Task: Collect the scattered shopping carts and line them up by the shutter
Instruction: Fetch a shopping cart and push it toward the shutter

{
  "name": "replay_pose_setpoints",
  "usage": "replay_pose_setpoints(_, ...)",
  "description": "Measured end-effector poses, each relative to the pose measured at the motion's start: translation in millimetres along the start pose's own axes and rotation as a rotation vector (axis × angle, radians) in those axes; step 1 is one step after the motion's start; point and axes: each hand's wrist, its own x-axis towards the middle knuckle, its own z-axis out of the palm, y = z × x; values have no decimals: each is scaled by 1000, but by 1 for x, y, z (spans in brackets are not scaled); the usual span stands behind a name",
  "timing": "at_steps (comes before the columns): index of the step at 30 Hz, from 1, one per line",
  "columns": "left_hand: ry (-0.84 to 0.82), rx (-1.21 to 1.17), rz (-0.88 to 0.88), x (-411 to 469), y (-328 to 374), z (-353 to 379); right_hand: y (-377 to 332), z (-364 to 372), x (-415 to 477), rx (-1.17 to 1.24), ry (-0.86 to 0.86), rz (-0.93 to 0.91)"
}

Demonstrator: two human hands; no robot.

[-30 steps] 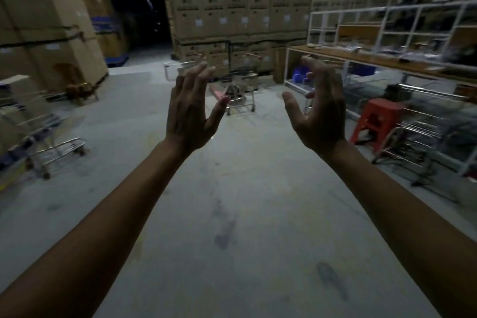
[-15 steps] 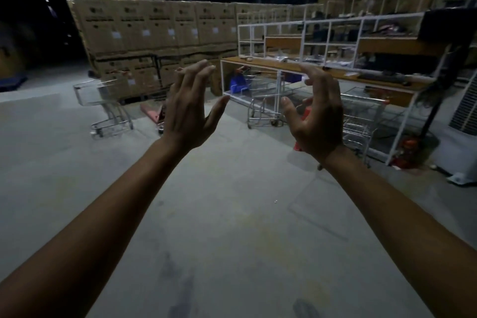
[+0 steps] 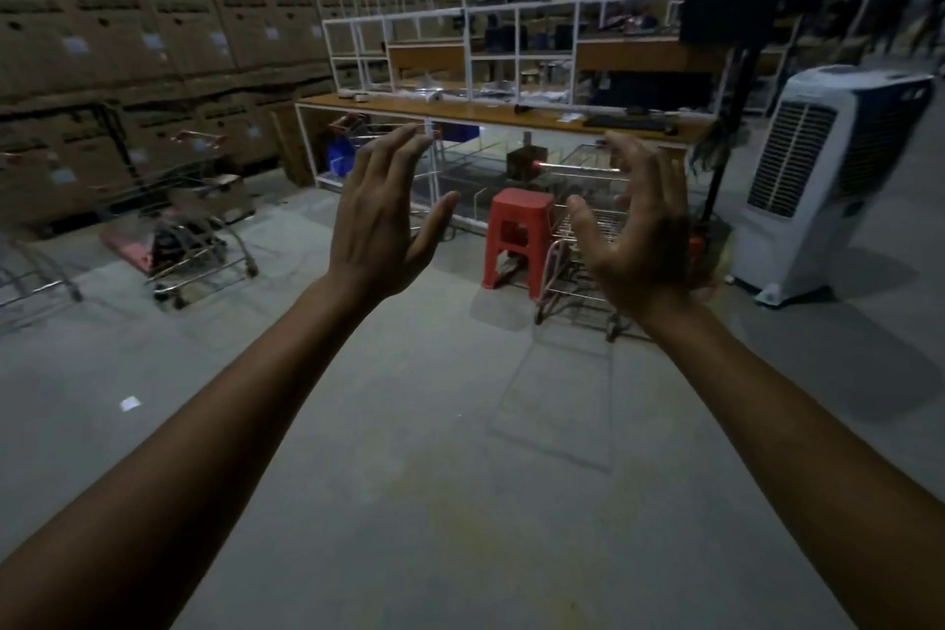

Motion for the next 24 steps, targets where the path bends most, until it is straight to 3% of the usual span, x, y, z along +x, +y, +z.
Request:
replay_pose_setpoints(7,-77,-56,6,94,-9,171,185,1,60,-117,56,51)
replay_pose_setpoints(13,-81,-103,14,147,-30,277,291,21,100,-183,36,91)
replay_pose_setpoints(24,-48,-143,19,214,-145,484,444,160,171,-251,-7,75)
